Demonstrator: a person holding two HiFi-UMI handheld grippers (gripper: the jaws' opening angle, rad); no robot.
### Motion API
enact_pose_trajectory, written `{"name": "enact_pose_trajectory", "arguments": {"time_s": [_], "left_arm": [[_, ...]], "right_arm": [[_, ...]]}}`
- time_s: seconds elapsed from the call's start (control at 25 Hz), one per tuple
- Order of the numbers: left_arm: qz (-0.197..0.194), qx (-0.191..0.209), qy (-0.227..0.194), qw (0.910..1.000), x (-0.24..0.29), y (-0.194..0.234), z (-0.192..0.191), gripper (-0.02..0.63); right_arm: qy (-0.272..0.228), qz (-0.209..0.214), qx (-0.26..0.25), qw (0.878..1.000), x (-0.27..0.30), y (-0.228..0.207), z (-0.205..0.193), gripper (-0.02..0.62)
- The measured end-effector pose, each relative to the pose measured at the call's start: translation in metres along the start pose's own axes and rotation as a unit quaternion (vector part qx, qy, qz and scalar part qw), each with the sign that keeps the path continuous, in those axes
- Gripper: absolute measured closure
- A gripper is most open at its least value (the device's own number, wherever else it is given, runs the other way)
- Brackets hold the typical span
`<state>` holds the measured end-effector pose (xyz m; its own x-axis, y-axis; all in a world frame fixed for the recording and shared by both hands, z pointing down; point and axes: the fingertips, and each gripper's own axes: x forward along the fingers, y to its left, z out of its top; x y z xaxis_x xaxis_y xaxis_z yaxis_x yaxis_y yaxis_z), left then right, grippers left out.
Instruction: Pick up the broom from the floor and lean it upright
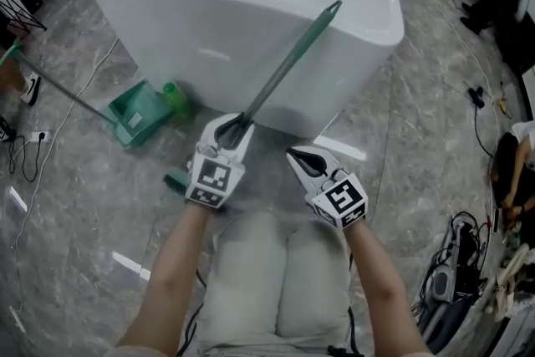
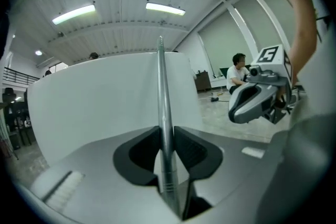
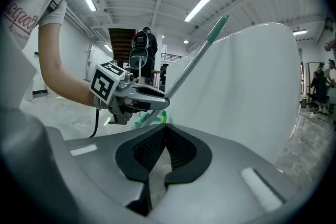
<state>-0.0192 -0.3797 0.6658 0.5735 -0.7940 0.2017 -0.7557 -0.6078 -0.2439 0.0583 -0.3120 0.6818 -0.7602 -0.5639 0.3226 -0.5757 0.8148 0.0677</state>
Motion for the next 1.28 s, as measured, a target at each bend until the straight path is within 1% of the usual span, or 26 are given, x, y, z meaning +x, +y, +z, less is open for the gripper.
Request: {"name": "enact_pose_trajectory", "arguments": {"time_s": [0.08,0.16,0.28,0.44,0.6,0.76,0.92,1.12,1.28], "left_arm": [[0.028,-0.005,-0.007,0.9996,0.007,0.013,0.005,0.522],[0.047,-0.009,-0.014,0.9987,0.015,0.024,0.01,0.522],[0.062,-0.007,-0.017,0.9979,0.029,0.033,0.015,0.522],[0.074,0.008,-0.015,0.9971,0.046,0.034,0.016,0.52],[0.08,0.022,-0.015,0.9964,0.051,0.03,0.016,0.517],[0.077,0.037,-0.023,0.9961,0.052,0.027,0.017,0.511],[0.073,0.038,-0.033,0.9961,0.054,0.028,0.018,0.511],[0.08,0.035,-0.044,0.9952,0.056,0.031,0.022,0.512],[0.081,0.038,-0.035,0.9954,0.058,0.032,0.02,0.505]], "right_arm": [[-0.007,-0.005,0.002,1.0,0.002,-0.001,0.004,0.594],[-0.011,-0.007,0.002,1.0,0.004,0.0,0.006,0.594],[-0.014,-0.012,0.0,1.0,0.007,-0.002,0.008,0.594],[-0.022,-0.027,0.004,0.999,0.007,-0.007,0.011,0.594],[-0.023,-0.033,0.009,0.999,0.004,-0.008,0.011,0.594],[-0.019,-0.032,0.004,0.999,0.002,-0.008,0.008,0.594],[-0.02,-0.033,-0.001,0.999,0.003,-0.012,0.009,0.594],[-0.029,-0.038,0.0,0.999,0.004,-0.017,0.014,0.594],[-0.028,-0.035,-0.003,0.999,0.004,-0.014,0.013,0.594]]}}
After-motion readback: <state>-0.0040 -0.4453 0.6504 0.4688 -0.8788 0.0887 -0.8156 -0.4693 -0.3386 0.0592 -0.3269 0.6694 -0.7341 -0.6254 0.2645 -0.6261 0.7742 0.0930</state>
